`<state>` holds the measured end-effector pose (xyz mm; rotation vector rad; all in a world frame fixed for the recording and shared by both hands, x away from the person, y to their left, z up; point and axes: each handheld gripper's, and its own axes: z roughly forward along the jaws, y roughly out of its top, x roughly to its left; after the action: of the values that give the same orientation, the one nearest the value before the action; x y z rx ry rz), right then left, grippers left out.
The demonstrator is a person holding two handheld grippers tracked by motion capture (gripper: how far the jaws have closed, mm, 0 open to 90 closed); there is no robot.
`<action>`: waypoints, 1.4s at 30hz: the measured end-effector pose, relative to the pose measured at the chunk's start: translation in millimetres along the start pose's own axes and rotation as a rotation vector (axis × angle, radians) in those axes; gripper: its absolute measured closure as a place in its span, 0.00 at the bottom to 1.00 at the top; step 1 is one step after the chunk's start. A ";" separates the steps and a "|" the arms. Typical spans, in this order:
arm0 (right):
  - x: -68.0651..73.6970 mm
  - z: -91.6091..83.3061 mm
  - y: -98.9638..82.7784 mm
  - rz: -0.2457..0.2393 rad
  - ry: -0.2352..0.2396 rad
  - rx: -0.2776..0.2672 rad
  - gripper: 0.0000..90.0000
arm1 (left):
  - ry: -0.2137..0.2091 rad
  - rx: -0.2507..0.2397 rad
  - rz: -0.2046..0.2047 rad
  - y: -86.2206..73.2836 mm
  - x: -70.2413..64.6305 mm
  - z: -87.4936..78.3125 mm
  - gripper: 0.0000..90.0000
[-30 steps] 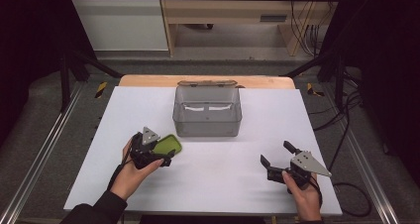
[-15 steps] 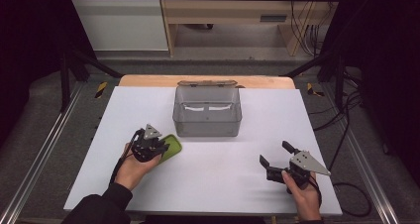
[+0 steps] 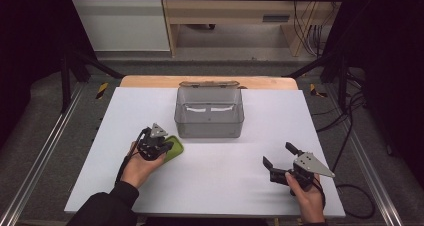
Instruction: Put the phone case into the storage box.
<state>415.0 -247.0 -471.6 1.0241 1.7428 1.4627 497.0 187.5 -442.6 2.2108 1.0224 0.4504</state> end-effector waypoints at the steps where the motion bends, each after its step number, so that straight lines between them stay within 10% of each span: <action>1: -0.2 0.4 0.1 -0.003 0.002 -0.001 0.04 | -0.002 0.006 -0.001 0.4 -0.6 3.1 1.00; 20: -0.6 -0.9 1.5 -0.008 0.011 -0.002 0.04 | 0.020 0.059 0.033 7.1 -15.8 35.8 1.00; 42: 1.3 -1.0 1.4 -0.025 0.014 0.013 0.04 | -0.199 0.033 0.174 -13.5 -88.9 16.3 1.00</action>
<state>413.7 -246.2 -470.1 0.9970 1.7706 1.4484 441.9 118.7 -466.9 2.3311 0.7419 0.2836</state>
